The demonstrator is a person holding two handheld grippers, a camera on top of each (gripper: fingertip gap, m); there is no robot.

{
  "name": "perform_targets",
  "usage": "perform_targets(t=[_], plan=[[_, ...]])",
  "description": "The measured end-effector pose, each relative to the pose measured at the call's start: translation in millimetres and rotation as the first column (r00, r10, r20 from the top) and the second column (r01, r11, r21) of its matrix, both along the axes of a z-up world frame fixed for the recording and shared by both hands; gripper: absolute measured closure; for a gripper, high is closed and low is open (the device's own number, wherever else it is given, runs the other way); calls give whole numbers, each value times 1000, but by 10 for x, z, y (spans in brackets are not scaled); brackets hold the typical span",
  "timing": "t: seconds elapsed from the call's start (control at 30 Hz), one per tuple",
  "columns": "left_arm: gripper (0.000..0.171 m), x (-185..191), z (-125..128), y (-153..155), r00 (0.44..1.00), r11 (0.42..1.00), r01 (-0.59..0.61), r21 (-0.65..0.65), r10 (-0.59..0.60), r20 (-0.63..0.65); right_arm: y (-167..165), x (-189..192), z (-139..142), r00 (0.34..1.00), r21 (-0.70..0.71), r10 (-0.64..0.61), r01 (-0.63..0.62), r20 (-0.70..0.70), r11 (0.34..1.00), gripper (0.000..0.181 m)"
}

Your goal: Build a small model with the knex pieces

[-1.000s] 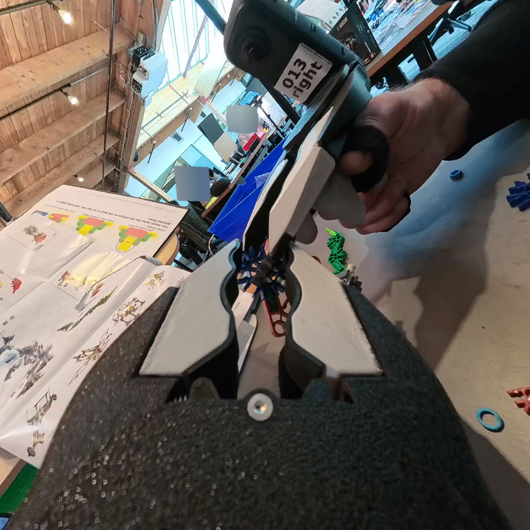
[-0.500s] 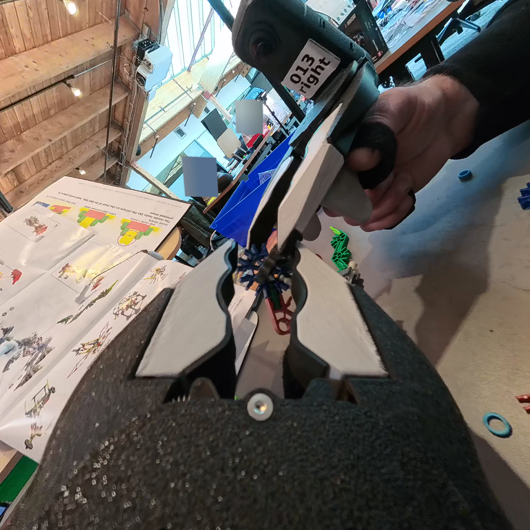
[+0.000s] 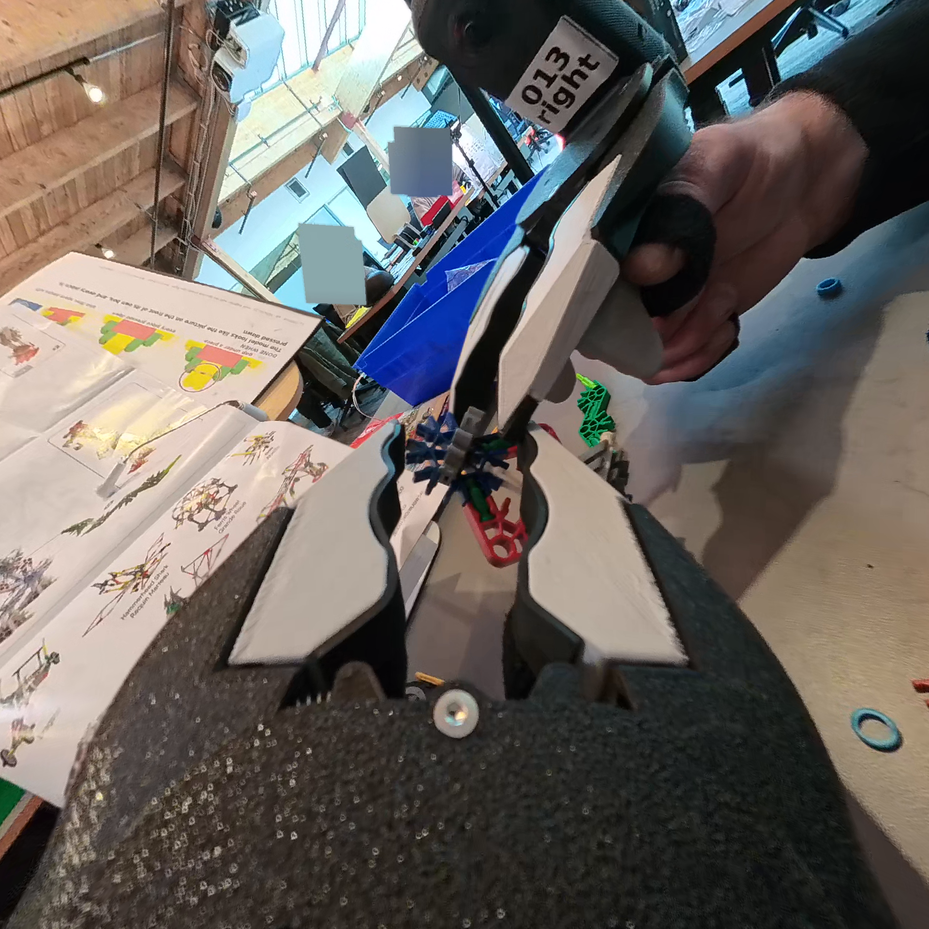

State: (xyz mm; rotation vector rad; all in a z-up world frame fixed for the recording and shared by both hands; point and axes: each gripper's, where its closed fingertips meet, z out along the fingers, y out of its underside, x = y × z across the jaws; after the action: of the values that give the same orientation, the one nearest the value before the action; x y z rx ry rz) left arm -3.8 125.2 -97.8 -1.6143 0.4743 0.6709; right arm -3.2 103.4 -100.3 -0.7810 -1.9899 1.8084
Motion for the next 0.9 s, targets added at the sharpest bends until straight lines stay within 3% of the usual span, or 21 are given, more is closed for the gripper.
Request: perform_targets(t=[0.17, 0.9], plan=[[131, -32, -5, -5, 1000, 1000, -6, -3, 6, 26, 68, -54, -29, 999, -16, -28, 28, 34, 999, 158], [135, -57, 15, -90, 1000, 1000, 2, -24, -2, -6, 101, -85, -59, 998, -18, -41, 42, 52, 999, 157]])
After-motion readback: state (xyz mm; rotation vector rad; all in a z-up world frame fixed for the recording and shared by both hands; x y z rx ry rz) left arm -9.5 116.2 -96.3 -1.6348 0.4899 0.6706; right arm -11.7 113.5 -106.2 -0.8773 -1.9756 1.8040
